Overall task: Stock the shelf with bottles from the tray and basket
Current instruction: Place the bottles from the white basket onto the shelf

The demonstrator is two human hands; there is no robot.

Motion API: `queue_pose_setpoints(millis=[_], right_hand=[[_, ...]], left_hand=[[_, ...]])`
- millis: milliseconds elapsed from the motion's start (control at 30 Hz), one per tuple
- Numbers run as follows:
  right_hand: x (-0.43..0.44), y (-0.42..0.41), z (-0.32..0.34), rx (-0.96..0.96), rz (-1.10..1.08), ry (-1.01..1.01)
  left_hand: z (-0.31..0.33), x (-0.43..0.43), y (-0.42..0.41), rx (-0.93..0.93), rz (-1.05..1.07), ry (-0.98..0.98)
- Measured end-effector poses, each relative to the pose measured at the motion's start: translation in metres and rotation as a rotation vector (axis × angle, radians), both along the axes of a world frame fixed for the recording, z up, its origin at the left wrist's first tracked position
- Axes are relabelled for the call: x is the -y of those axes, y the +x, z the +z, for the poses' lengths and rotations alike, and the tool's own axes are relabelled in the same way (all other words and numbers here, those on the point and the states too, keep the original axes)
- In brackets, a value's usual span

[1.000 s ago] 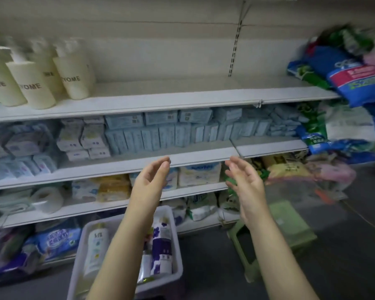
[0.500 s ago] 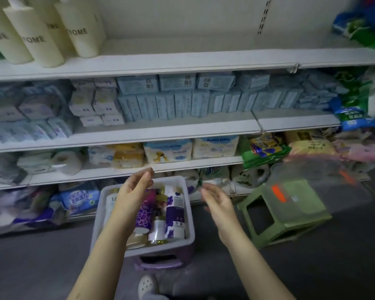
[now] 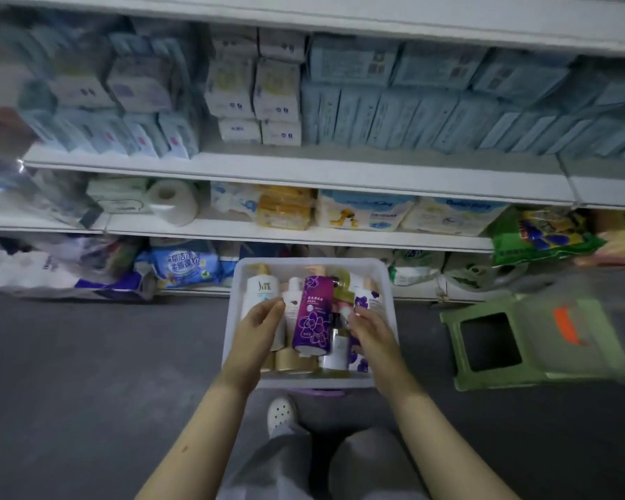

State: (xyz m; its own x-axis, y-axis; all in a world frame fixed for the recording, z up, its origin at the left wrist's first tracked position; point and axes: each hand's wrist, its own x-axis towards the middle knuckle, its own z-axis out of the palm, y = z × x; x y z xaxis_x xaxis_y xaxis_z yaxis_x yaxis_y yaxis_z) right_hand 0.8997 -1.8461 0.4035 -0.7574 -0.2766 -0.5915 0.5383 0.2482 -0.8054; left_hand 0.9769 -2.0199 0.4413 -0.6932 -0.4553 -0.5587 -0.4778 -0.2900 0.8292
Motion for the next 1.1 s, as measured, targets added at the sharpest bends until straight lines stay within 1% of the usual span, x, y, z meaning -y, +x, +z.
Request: queue_pose_setpoints(millis=[133,233,333,567,667,800,900,1000,1067,1100], right_hand=[[0.020,-0.006,-0.031,0.124,-0.005,0.148],[0.031,-0.015,-0.050,0.174,0.008,0.210],[0.042,-0.024,-0.068,0.215,0.024,0.215],[0.064,-0.041,-0.129,0.235,0.110,0.237],[0.068,-0.044,-0.142,0.233,0.143,0.289],[0.068,-0.046,-0.164,0.230,0.122,0.332],[0.068,-0.047,-0.177,0.283,0.056,0.305],[0.070,-0.045,-0.175,0.245,-0.043,0.292],[0.068,-0.043,-0.169,0.201,-0.058,0.299],[0.065,-0.043,-0.164,0.211,-0.050,0.289]], left_hand=[[-0.028,0.014,-0.003,0.113,0.011,0.041],[-0.049,0.021,-0.005,0.165,0.010,0.075],[-0.069,0.024,-0.007,0.198,0.009,0.091],[-0.097,0.022,-0.014,0.225,0.065,0.136],[-0.104,0.021,-0.016,0.228,0.087,0.143],[-0.113,0.019,-0.015,0.230,0.094,0.144],[-0.118,0.016,-0.012,0.230,0.110,0.152],[-0.120,0.012,-0.009,0.228,0.136,0.174],[-0.120,0.009,-0.005,0.224,0.147,0.181],[-0.120,0.007,-0.004,0.224,0.151,0.180]])
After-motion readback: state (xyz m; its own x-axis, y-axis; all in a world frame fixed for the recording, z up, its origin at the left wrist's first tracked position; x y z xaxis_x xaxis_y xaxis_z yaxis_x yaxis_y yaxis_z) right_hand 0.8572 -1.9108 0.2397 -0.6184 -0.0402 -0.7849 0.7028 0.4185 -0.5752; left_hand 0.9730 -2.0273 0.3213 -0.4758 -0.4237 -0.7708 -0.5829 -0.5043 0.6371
